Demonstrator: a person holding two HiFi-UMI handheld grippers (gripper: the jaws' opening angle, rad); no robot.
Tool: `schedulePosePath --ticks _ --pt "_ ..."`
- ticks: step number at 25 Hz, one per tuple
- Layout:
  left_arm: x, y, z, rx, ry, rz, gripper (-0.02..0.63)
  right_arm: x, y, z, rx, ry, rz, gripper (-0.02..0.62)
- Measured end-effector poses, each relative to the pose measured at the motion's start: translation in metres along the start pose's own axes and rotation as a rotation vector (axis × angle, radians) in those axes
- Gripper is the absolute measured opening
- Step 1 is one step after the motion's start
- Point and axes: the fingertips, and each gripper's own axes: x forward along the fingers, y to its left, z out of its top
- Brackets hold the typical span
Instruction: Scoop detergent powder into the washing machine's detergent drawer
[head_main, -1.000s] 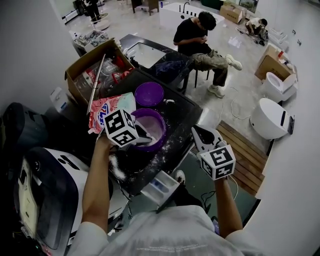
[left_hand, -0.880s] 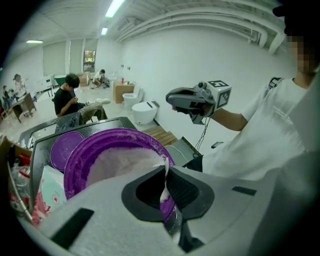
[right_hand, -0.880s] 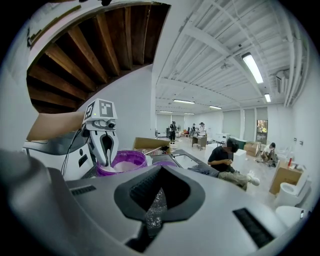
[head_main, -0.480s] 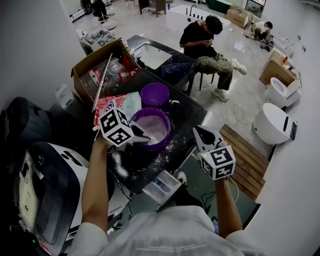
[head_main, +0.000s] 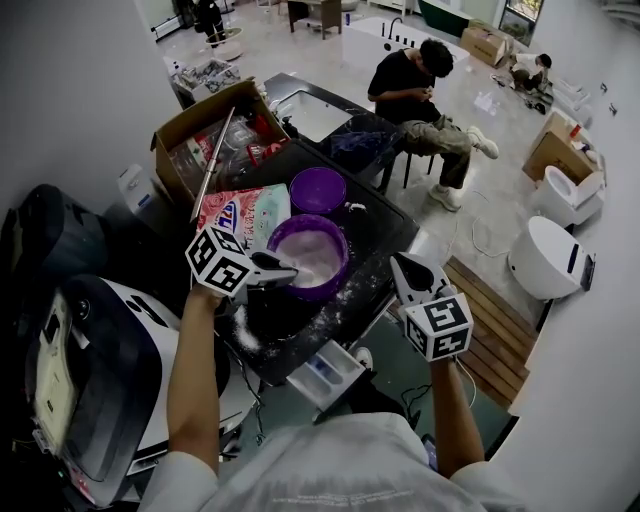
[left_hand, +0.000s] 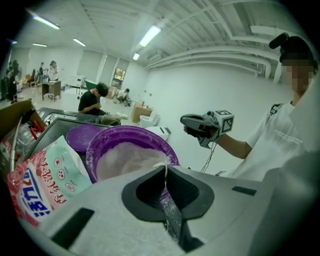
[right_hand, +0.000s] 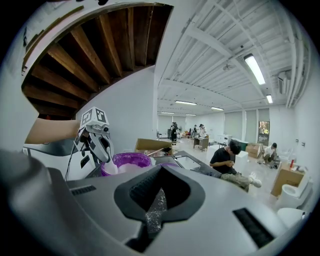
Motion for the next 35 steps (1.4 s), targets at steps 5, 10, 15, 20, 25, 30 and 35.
schedulePosePath --ticks 5,10,15,20,25,30,35 --pt "-0.016 0.018 0.005 -0.085 -0.184 0.081 0.014 0.000 0.006 0.007 -0.013 -0.009 -0.004 0.005" --pt "-0.029 0.031 0.012 -0.157 -0.377 0.173 0.014 -0.008 0.013 0.013 -0.019 -0.025 -0.007 0.006" --pt "-0.038 0.034 0.007 -0.253 -0.572 0.253 0.014 -0.022 0.023 0.019 -0.034 -0.043 -0.030 0.006" --pt "-0.061 0.025 0.000 -0.334 -0.760 0.303 0.014 -0.043 0.038 0.025 -0.055 -0.069 -0.049 0.005" --pt "-0.092 0.000 -0.016 -0.380 -0.891 0.325 0.014 -0.069 0.061 0.027 -0.070 -0.094 -0.067 0.005" --pt "-0.121 -0.036 -0.037 -0.405 -0.977 0.315 0.014 -0.097 0.089 0.030 -0.074 -0.124 -0.075 0.005" --pt "-0.145 -0.077 -0.059 -0.425 -1.061 0.286 0.014 -0.124 0.122 0.031 -0.095 -0.146 -0.071 0.005"
